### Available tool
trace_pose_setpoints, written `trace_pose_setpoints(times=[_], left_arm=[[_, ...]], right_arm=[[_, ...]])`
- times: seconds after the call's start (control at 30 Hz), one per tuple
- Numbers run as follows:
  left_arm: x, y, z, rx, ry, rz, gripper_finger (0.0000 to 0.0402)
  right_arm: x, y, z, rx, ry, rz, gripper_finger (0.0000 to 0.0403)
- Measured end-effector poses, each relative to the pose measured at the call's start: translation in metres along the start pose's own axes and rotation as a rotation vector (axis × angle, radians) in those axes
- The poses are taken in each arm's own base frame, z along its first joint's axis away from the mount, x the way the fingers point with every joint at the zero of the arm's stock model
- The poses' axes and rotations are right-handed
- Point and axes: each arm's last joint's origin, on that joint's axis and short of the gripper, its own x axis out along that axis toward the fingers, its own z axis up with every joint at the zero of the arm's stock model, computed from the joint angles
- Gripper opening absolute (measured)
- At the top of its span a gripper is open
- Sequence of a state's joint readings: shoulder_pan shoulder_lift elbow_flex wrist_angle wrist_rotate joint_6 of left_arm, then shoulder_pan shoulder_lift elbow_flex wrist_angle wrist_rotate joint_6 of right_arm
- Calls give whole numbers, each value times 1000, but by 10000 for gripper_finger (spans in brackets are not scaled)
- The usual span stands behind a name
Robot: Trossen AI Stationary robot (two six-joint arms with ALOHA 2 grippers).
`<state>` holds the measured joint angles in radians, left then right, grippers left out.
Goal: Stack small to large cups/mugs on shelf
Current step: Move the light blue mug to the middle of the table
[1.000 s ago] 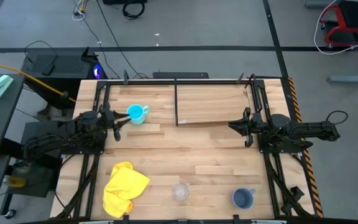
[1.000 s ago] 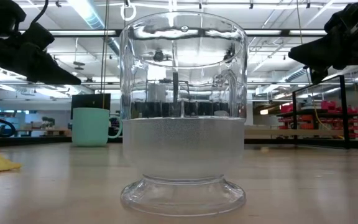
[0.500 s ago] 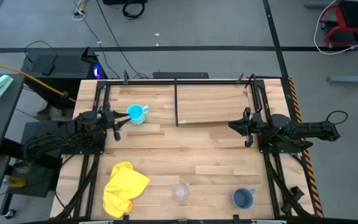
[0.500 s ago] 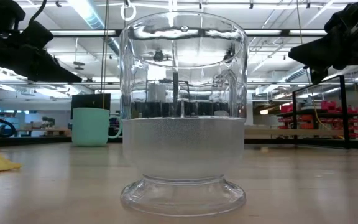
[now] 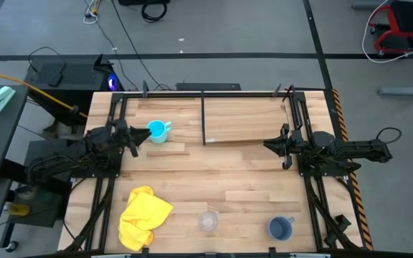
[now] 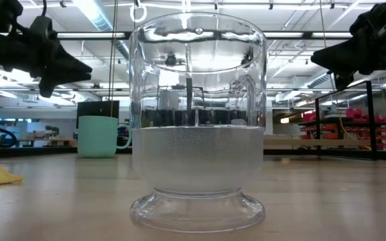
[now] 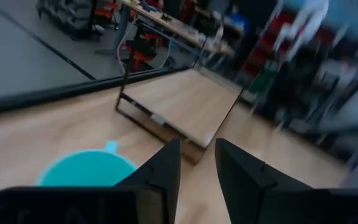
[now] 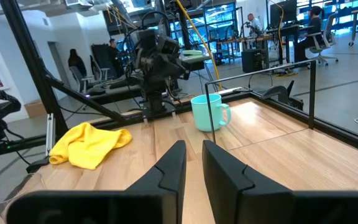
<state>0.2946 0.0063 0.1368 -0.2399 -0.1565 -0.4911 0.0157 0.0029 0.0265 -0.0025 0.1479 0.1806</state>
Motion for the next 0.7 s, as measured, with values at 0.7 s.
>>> trace_pose_setpoints(times=[0.7], left_arm=[[-7, -17, 39, 131, -278, -30, 107]], right_arm=[[0, 0, 0, 0, 0, 0, 62]])
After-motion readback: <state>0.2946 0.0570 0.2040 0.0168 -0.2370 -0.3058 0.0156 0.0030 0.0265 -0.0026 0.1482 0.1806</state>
